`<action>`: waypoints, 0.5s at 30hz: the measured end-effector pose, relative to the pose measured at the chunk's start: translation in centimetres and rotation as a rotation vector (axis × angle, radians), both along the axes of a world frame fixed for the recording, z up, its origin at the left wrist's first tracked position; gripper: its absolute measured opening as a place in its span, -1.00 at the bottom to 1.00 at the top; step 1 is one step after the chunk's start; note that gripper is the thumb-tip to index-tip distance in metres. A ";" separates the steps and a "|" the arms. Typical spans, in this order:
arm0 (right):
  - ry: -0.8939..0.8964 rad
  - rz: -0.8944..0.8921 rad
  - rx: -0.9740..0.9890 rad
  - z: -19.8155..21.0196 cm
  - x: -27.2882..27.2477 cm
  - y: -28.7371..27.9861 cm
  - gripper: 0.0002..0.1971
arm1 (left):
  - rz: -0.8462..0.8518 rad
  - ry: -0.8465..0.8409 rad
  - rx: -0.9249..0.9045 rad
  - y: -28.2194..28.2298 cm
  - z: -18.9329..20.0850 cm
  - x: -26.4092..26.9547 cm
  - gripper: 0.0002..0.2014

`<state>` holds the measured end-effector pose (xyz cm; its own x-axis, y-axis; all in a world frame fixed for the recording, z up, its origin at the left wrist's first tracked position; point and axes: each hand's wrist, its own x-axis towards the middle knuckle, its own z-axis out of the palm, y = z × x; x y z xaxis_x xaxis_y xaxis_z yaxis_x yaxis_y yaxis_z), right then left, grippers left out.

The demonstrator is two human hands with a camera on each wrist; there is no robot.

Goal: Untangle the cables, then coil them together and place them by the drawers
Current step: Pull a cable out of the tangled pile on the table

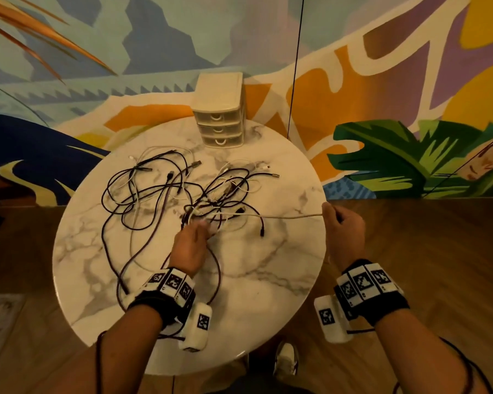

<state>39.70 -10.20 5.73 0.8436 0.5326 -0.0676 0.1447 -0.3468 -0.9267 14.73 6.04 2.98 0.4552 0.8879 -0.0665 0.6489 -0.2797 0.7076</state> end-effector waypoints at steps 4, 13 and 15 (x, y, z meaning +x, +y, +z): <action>-0.050 -0.057 0.029 0.5 0.7 -0.1 -0.52 | 0.042 0.189 -0.038 0.0 -1.8 -1.7 -0.67; -0.137 -0.082 -0.124 0.1 4.1 -0.9 -0.51 | -0.603 0.938 0.193 -5.6 1.7 -1.2 -0.47; -0.171 -0.031 -0.181 0.8 5.3 -0.5 -0.53 | -0.889 1.007 0.253 -8.3 2.2 -0.4 -0.37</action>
<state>44.96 -10.69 6.57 0.8666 0.4988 -0.0143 0.2809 -0.5112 -0.8123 14.31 -2.30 5.17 0.7250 0.3615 -0.5862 0.3834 -0.9189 -0.0924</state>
